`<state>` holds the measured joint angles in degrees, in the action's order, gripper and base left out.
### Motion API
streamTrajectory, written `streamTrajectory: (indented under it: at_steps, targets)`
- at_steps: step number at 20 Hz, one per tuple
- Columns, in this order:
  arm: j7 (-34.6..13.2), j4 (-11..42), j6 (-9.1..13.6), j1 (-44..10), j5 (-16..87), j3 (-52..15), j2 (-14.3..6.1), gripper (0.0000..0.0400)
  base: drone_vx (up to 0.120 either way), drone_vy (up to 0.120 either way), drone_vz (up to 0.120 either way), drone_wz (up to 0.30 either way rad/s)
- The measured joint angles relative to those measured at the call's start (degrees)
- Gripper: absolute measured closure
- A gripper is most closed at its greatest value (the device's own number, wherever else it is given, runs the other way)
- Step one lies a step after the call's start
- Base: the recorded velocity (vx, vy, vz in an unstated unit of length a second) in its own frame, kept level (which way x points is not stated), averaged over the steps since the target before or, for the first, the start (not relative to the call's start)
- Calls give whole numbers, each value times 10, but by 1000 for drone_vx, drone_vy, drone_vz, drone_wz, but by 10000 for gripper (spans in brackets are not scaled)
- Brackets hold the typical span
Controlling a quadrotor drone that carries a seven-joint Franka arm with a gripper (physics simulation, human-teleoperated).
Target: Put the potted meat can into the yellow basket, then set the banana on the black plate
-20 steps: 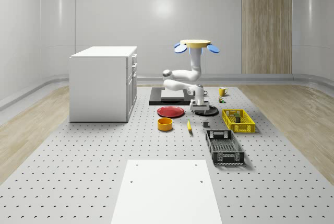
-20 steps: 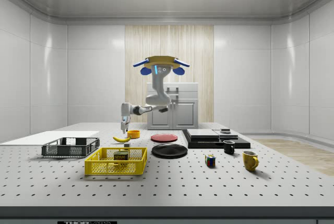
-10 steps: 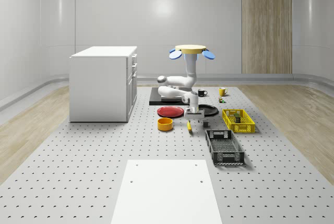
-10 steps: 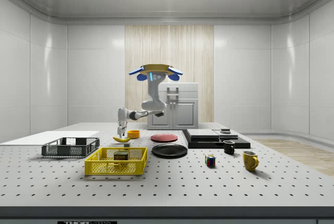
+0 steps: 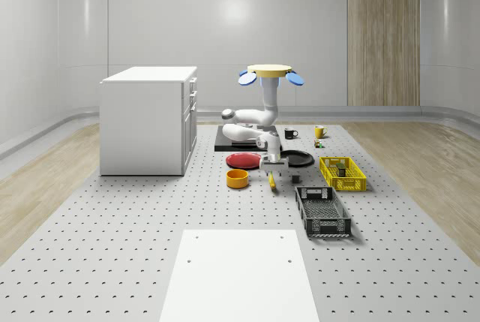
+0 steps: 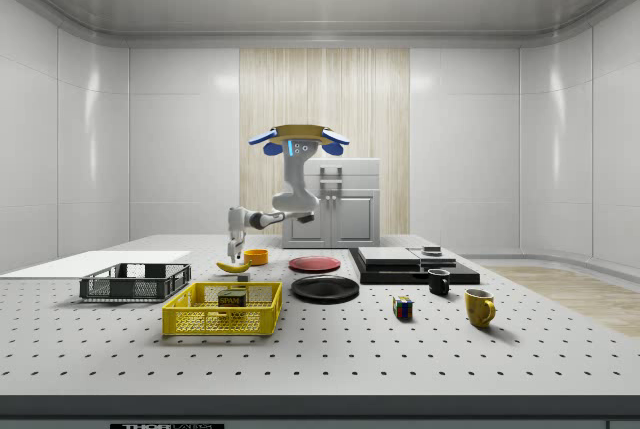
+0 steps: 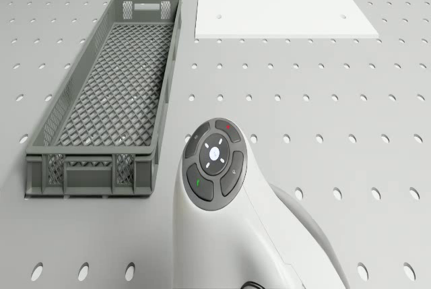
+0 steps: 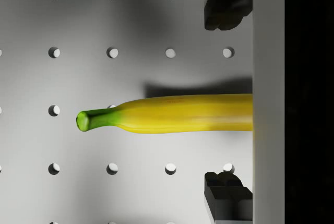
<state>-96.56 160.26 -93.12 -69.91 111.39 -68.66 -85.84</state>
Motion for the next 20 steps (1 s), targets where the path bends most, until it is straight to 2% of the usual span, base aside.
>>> streamTrajectory:
  at_steps: [20]
  targets:
    - [18, -32, -33, 0, 68, 73, 5, 0, 0, 0, 0, 0]
